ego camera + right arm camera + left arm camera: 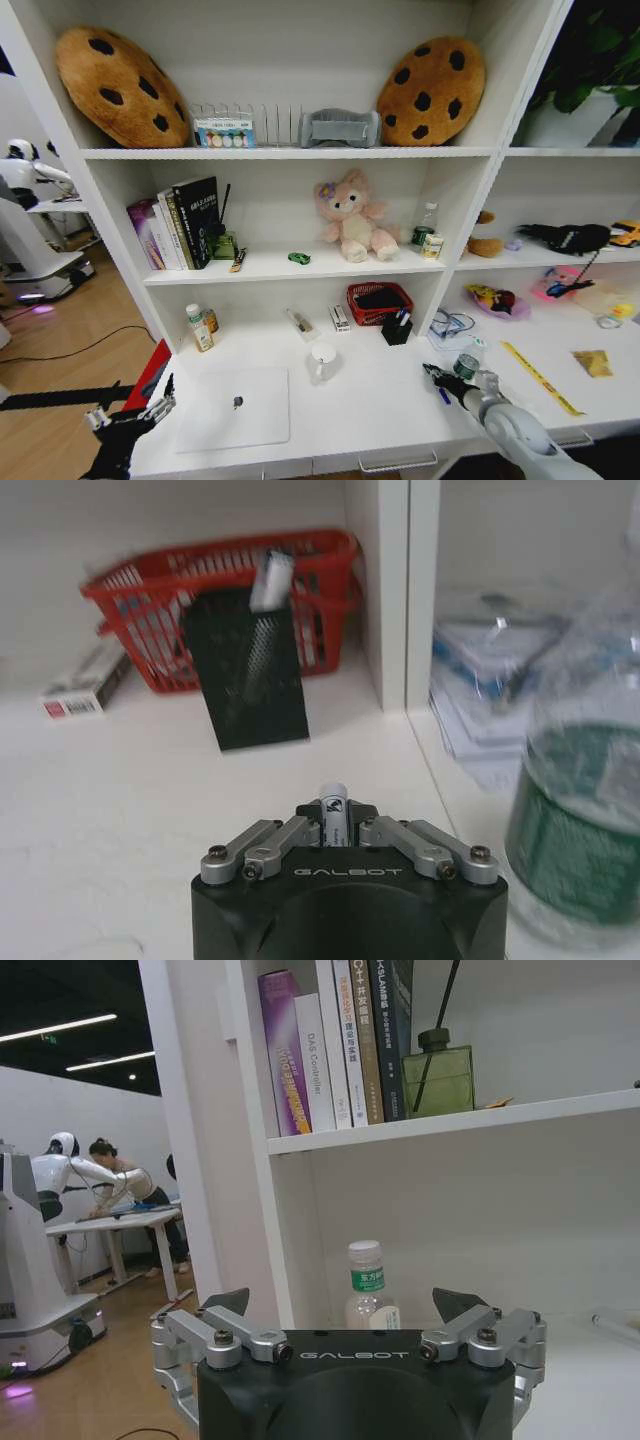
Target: Organize the objects on the table.
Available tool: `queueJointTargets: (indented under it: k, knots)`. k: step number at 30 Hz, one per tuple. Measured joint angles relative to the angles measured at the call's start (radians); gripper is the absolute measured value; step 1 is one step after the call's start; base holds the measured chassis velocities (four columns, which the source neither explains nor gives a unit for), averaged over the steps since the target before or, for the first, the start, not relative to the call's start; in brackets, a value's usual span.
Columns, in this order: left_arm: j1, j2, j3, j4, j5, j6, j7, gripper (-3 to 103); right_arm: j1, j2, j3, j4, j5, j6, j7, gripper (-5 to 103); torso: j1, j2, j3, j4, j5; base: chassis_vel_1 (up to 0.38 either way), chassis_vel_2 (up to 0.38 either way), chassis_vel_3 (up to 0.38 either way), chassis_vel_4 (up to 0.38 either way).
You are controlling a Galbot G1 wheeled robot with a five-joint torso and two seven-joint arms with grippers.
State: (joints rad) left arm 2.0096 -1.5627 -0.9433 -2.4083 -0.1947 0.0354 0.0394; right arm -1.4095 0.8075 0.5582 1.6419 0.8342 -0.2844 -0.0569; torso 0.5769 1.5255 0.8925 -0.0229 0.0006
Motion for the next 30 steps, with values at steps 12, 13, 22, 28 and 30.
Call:
queueJointTargets:
  k: [12, 13, 22, 28, 30]
  knots:
    - [0.0, 0.0, 0.0, 0.0, 0.0, 0.0, 0.0, 100, 0.417, 0.125, -0.204, -0.204, -0.25, 0.632, 0.103, 12, 0.0, 0.0, 0.0, 0.0008, -0.0008, 0.0, 0.0, 0.0, 0.0]
    - [0.0, 0.0, 0.0, 0.0, 0.0, 0.0, 0.0, 100, 0.451, 0.139, -0.225, -0.234, -0.263, 0.663, 0.11, 12, 0.0, 0.0, 0.0, 0.0007, -0.0004, 0.0, 0.0, 0.0, 0.0]
    - [0.0, 0.0, 0.0, 0.0, 0.0, 0.0, 0.0, 100, 0.598, 0.225, -0.332, -0.434, -0.352, 0.805, 0.153, 12, 0.0, 0.0, 0.0, 0.0003, -0.0007, 0.0, 0.0, 0.0, 0.0]
    - [0.0, 0.0, 0.0, 0.0, 0.0, 0.0, 0.0, 100, 0.608, 0.245, -0.348, -0.472, -0.358, 0.823, 0.152, 12, 0.0, 0.0, 0.0, 0.0002, -0.0008, 0.0, 0.0, 0.0, 0.0]
    - [0.0, 0.0, 0.0, 0.0, 0.0, 0.0, 0.0, 100, 0.6, 0.248, -0.349, -0.481, -0.359, 0.826, 0.145, 11, 0.0, 0.0, 0.0, 0.0003, -0.0006, 0.0, 0.0, 0.0, 0.0]
